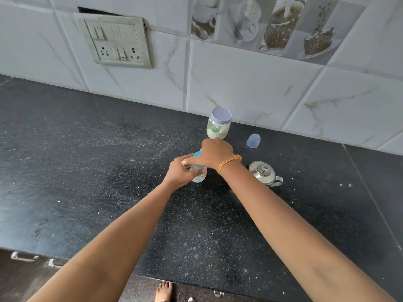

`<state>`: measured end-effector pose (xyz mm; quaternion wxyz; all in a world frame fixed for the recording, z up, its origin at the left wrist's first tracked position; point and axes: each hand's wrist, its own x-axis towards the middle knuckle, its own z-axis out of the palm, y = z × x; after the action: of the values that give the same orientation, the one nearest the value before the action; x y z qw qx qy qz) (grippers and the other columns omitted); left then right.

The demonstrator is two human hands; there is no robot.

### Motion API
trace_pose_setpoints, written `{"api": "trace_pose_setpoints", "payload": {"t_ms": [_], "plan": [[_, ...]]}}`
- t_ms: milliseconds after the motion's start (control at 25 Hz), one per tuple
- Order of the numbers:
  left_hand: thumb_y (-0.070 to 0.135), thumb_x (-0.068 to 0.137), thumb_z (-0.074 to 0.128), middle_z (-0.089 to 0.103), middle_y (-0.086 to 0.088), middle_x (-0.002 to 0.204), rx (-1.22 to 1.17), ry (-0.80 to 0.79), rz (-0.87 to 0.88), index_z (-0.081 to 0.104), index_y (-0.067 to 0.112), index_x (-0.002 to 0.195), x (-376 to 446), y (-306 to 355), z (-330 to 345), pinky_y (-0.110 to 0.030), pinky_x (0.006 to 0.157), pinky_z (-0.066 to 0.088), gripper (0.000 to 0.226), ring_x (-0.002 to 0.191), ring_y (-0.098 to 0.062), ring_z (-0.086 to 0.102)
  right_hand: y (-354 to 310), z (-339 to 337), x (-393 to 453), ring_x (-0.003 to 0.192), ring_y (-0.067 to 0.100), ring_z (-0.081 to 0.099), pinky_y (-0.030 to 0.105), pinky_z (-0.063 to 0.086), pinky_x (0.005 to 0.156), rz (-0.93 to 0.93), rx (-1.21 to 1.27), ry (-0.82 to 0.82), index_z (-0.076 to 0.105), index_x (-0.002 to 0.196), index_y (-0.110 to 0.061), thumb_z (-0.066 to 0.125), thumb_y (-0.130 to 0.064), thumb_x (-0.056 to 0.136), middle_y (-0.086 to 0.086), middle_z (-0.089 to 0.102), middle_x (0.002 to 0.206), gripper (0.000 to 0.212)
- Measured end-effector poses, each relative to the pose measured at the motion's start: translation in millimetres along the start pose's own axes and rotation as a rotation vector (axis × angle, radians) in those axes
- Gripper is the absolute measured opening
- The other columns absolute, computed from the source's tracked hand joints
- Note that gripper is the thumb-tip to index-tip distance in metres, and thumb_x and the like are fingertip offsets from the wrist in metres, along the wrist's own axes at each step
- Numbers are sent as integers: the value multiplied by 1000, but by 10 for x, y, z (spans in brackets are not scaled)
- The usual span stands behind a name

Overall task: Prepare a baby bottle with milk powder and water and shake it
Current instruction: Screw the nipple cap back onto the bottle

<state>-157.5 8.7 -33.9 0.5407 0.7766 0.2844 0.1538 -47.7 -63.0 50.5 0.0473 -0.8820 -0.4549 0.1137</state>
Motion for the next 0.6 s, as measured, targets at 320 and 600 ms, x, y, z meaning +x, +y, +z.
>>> {"api": "trace_pose_setpoints", "payload": {"t_ms": [320,600], "plan": [[16,69,86,73,2,107,-67,-42,-86,66,17,121,36,-241,119,-39,98,52,56,96,-11,67,287,70,-99,95,13,64,30,56,85,-85,396,-22,67,108,-19,82,-26,68,3,70,109,44],[26,68,85,72,8,100,74,5,-44,67,20,120,13,-136,104,-24,81,47,55,92,-9,65,331,179,-78,133,18,46,39,39,111,-106,517,-214,39,143,-20,82,-18,69,3,48,145,85]]}}
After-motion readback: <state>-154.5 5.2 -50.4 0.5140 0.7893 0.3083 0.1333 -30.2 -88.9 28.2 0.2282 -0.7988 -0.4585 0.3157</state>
